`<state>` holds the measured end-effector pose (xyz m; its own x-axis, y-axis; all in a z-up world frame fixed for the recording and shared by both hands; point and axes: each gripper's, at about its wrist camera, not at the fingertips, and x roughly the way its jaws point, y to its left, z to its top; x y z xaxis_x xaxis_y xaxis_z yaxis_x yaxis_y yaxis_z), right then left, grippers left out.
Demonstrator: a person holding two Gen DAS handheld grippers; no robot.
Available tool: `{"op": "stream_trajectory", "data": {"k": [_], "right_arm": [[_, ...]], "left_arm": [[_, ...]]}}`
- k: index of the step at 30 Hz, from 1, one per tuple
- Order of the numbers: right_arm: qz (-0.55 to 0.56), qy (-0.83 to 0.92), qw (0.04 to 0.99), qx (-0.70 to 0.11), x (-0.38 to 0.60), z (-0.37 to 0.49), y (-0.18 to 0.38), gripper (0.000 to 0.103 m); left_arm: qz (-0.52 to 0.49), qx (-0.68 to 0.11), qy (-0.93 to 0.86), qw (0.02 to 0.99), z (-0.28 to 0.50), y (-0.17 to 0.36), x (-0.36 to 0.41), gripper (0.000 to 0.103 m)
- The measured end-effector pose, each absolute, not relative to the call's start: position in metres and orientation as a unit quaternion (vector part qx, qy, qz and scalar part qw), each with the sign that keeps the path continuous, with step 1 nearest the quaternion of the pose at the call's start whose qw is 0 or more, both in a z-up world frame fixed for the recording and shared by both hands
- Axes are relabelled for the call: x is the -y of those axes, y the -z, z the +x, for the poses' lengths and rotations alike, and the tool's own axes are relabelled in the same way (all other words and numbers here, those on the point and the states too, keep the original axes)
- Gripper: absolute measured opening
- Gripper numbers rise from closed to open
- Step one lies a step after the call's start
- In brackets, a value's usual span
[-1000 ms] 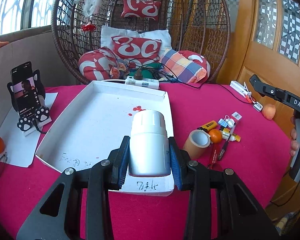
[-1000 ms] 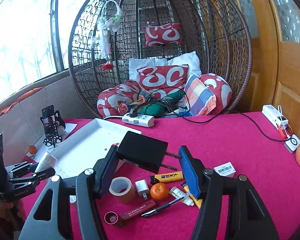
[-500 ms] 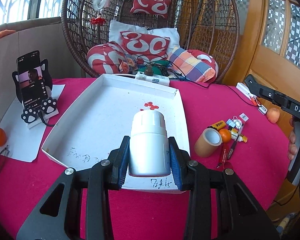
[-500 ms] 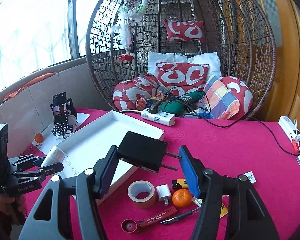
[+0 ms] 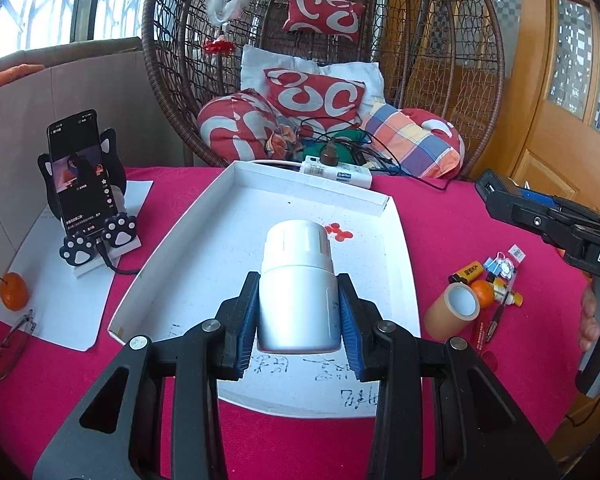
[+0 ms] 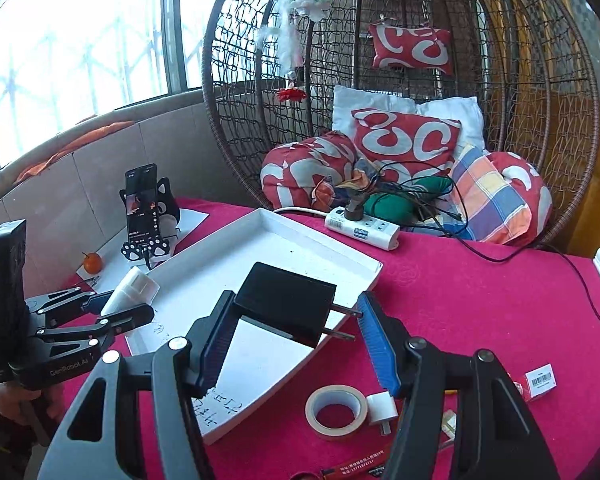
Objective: Organize rigid objects
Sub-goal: 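Carry the white bottle with the left tool while the right tool carries the plug toward the white tray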
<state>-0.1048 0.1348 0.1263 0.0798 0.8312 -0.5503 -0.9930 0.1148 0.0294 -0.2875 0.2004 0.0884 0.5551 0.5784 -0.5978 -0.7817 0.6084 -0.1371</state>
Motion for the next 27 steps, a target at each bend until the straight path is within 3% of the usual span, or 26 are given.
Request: {"op": "stream_trajectory", "data": {"k": [27], "right_arm": [[-0.235, -0.635, 0.673, -0.298, -0.220, -0.140, -0.060, 0.061]], "left_arm": [[-0.216, -0.303, -0.452, 0.811, -0.240, -0.048, -0.297, 0.037]]}}
